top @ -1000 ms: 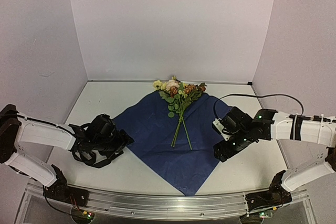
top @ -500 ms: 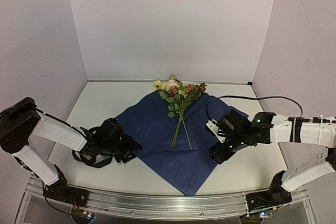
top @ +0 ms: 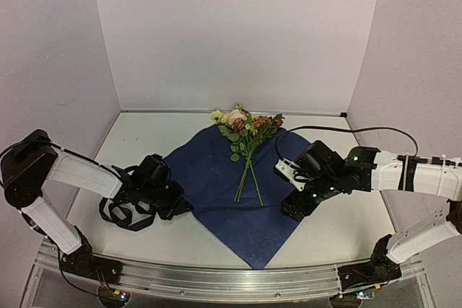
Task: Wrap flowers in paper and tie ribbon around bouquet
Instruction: Pick up the bottom corner of the flattened wrapping paper from the center of the board, then pass from the left arm to the right
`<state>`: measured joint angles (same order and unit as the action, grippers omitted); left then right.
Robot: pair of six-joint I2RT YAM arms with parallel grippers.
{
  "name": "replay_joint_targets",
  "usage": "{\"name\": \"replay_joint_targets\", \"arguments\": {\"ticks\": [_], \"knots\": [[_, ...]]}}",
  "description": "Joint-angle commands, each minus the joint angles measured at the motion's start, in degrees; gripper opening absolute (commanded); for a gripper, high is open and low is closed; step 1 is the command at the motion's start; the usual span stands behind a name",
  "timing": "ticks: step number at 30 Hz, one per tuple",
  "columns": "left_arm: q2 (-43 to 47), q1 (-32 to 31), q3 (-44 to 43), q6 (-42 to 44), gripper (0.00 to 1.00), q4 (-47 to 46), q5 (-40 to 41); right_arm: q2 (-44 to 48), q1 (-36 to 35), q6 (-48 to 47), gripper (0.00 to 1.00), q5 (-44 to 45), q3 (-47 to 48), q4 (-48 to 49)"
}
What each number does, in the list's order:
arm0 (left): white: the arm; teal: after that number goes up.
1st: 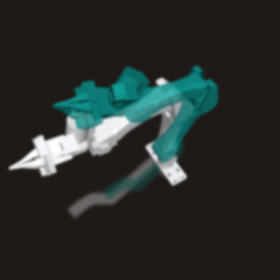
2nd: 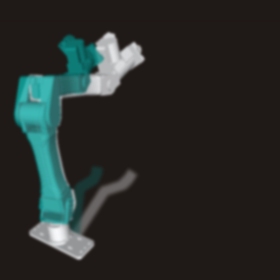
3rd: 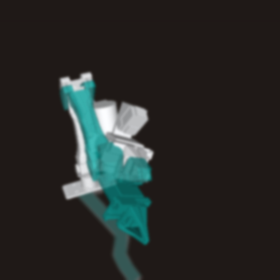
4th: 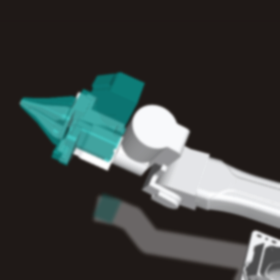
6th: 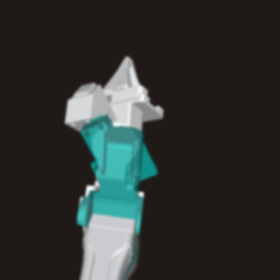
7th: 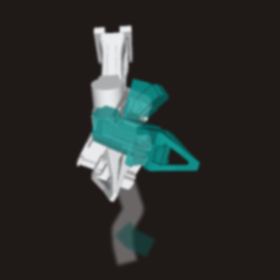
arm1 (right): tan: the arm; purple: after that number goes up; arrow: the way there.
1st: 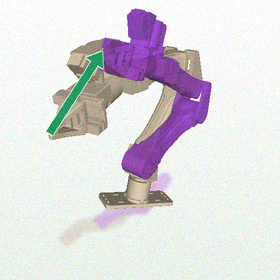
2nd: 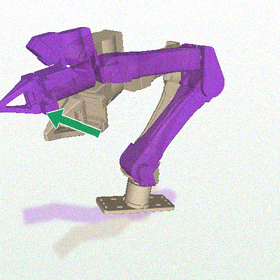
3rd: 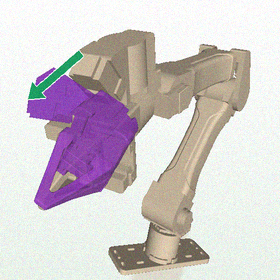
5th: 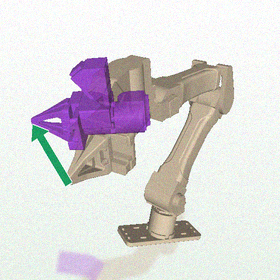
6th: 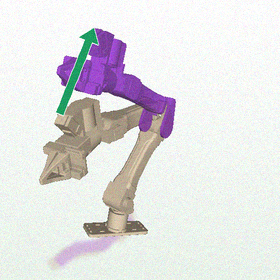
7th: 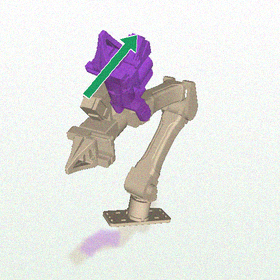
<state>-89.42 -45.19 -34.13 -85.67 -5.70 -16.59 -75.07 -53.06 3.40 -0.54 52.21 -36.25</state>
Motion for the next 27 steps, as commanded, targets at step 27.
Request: {"name": "replay_joint_targets", "arguments": {"ticks": [27], "knots": [[-6.48,10.78,-0.16,-2.56,0.00,-6.58,-25.14,14.68,-12.52,-24.40,0.92,5.73,-17.24,10.94]]}}
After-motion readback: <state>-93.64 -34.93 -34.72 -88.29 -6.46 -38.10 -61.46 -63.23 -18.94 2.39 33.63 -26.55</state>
